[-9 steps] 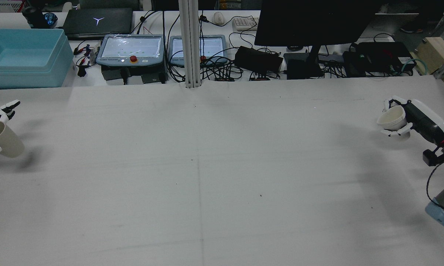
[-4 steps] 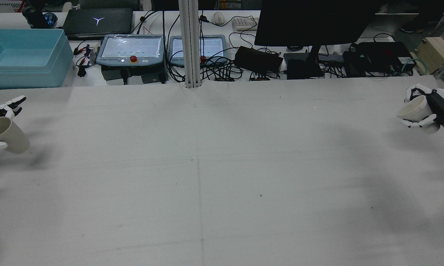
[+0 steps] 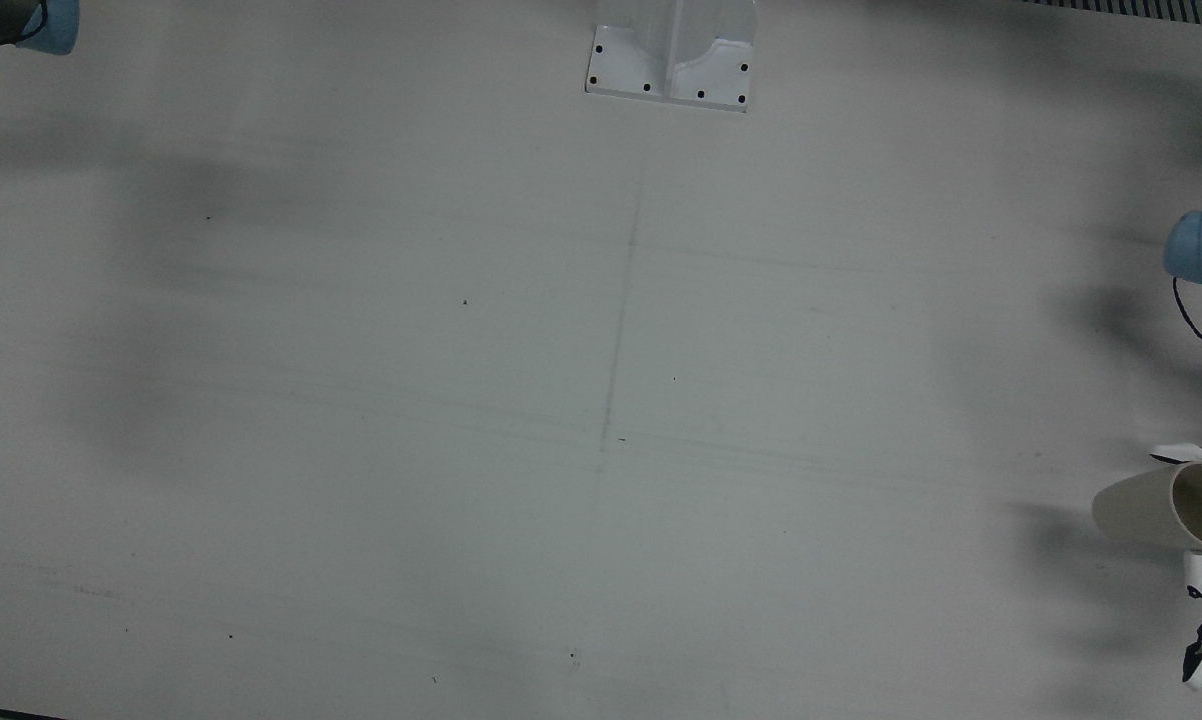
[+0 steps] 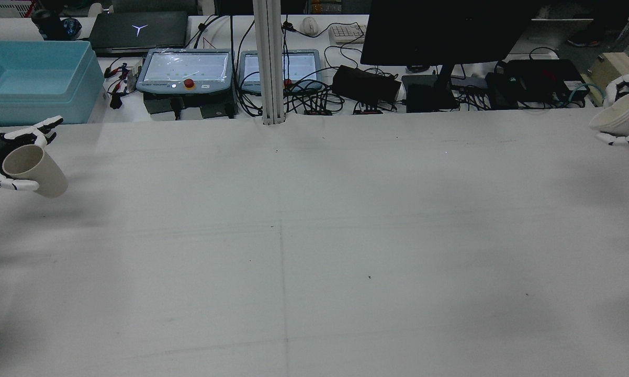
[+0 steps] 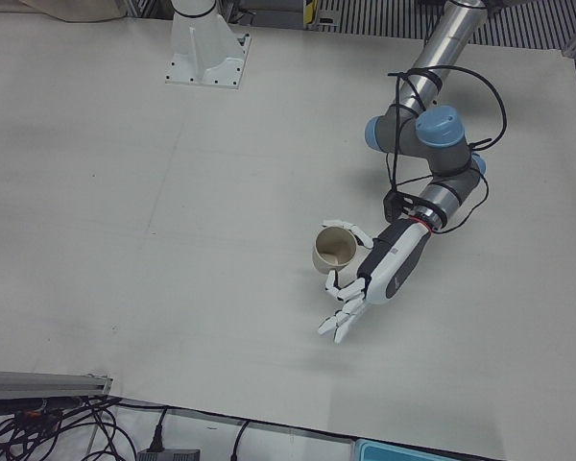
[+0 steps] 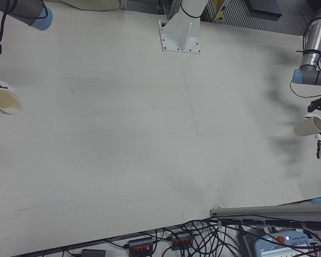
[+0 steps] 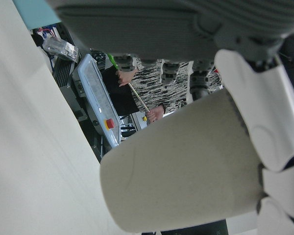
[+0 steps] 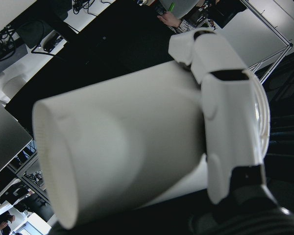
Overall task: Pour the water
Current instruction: 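Lift the right cup and carry the left cup toward the table center, then bring the right-hand cup above the cup held by the left hand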
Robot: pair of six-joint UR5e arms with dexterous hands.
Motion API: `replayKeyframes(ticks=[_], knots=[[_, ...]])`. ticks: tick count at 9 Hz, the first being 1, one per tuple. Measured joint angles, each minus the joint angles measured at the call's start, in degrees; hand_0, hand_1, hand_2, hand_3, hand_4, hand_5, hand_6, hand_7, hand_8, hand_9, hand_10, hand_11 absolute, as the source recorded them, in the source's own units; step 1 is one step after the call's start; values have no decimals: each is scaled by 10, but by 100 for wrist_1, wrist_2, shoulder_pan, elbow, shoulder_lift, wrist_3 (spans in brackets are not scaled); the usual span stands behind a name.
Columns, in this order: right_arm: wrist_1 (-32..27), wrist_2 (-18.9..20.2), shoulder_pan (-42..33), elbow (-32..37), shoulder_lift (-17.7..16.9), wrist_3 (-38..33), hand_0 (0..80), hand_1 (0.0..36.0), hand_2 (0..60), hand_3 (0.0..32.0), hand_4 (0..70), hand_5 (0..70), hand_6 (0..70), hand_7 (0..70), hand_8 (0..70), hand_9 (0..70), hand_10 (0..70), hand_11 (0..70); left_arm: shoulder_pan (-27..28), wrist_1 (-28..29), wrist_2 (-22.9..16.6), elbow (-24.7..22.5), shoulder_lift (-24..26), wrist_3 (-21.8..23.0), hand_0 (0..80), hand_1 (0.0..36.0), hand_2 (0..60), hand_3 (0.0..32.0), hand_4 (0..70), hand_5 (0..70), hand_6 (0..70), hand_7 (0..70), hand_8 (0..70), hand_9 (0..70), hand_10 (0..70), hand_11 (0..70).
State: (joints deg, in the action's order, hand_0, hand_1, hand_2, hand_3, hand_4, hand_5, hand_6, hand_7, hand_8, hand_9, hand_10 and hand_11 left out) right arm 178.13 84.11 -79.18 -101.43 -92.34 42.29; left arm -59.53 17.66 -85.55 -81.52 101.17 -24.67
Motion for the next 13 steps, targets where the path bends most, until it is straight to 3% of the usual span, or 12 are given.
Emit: replayKeyframes(ticks=[4,9,12,13], knots=[[1002,25,-66,-610,597,172,800,360,460,0,229,700,569,669,452,596,656,700,284,-430,-5,-120,473,-326,515,346,600,0,392,700,44,107,0,7,24,51],[2540,-167,322,-1364,1435,492,800,360,506,0,346,700,633,700,433,562,606,700,904,-937,67,-138,1140,-516,517,349,600,0,392,700,44,108,0,7,24,51],[3345,-883,1251,-1442,2105,789,800,360,600,0,434,700,658,700,424,547,581,700,1155,-1194,190,-180,1439,-550,524,356,600,0,395,700,45,109,0,7,24,52],[3590,-1262,1692,-1426,2392,941,800,360,600,0,470,700,669,700,423,547,588,700,1189,-1273,199,-206,1504,-570,523,356,600,0,393,700,45,109,0,7,24,53]])
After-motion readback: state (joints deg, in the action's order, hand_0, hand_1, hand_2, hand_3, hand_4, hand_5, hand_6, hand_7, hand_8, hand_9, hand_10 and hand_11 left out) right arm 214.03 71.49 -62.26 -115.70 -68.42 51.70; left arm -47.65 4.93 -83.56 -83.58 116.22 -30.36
